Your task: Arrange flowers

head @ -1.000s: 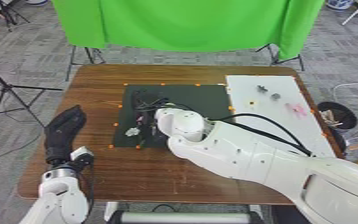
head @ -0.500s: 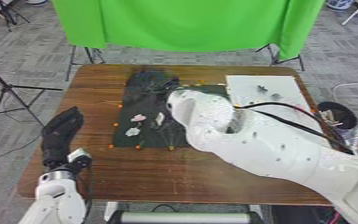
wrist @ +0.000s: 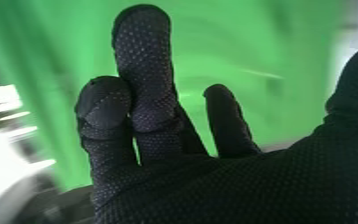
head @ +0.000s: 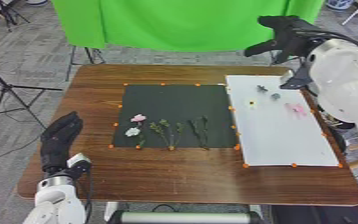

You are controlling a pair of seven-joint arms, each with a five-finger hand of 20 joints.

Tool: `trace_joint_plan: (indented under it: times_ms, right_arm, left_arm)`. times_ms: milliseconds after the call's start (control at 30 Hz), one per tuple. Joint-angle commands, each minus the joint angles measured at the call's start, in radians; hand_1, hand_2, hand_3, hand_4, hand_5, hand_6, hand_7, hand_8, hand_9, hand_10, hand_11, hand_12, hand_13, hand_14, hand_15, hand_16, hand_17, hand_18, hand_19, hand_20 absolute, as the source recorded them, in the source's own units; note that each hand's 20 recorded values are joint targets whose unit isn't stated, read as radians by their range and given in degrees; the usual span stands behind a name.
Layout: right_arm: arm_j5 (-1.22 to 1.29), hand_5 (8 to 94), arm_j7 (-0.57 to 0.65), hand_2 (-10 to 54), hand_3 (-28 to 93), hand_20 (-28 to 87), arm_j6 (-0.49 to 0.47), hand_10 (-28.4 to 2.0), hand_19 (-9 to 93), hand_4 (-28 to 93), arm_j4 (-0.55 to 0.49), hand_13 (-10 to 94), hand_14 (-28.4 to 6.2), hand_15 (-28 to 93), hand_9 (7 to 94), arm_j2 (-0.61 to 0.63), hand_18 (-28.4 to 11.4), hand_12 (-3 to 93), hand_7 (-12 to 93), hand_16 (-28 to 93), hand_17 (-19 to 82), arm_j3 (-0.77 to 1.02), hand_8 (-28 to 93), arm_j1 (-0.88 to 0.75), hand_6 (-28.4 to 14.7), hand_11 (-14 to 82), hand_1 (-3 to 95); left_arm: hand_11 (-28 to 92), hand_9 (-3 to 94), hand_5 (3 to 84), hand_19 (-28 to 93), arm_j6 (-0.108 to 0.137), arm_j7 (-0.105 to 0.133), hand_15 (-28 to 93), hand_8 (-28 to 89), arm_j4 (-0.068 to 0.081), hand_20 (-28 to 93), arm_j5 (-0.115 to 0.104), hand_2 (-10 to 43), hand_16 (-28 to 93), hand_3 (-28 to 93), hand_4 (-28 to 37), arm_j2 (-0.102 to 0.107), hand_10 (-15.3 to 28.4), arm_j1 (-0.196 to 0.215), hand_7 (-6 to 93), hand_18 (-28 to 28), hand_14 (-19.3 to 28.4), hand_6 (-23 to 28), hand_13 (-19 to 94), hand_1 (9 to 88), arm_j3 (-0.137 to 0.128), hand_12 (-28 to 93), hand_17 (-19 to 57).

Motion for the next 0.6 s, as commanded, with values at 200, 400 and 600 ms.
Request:
trace_joint_plan:
  times_ms: [200,400,600]
  right_arm:
    - [-0.090,32.9,0.109,-9.5,58,44,0.079,-23.4,87,-24,0.215,77,-11.8,58,37.1,0.054,-20.7,11.6,1,23,49,-0.001,-3,-0.202,-3.9,3.1,12.7]
    - [-0.102,36.3,0.131,-9.5,60,43,0.111,-22.1,90,-22,0.263,79,-10.4,59,42.1,0.034,-20.0,11.9,4,23,52,-0.001,-4,-0.249,-3.5,4.4,14.4]
    - [-0.115,39.2,0.137,-9.5,61,41,0.132,-20.8,91,-21,0.278,80,-9.4,60,48.3,0.015,-19.6,12.5,6,24,53,-0.024,-5,-0.281,-3.2,5.8,16.7]
  left_arm:
    - [27,45.4,51.8,9,-0.016,-0.008,22,-1,0.005,32,0.010,6.8,-3,71,-12.9,-0.026,11.8,0.011,23.9,10.4,11.9,1.6,41,48.9,-0.008,10,23.5]
    - [26,46.2,52.1,8,-0.019,-0.012,21,0,0.011,32,0.014,7.0,-4,71,-13.2,-0.034,11.8,0.000,23.7,10.4,12.0,1.7,41,49.0,0.004,10,23.7]
    - [26,46.6,52.4,8,-0.016,-0.017,21,0,0.012,32,0.019,7.1,-4,71,-13.2,-0.036,12.0,-0.001,23.5,10.4,11.9,1.8,42,49.0,0.010,10,23.8]
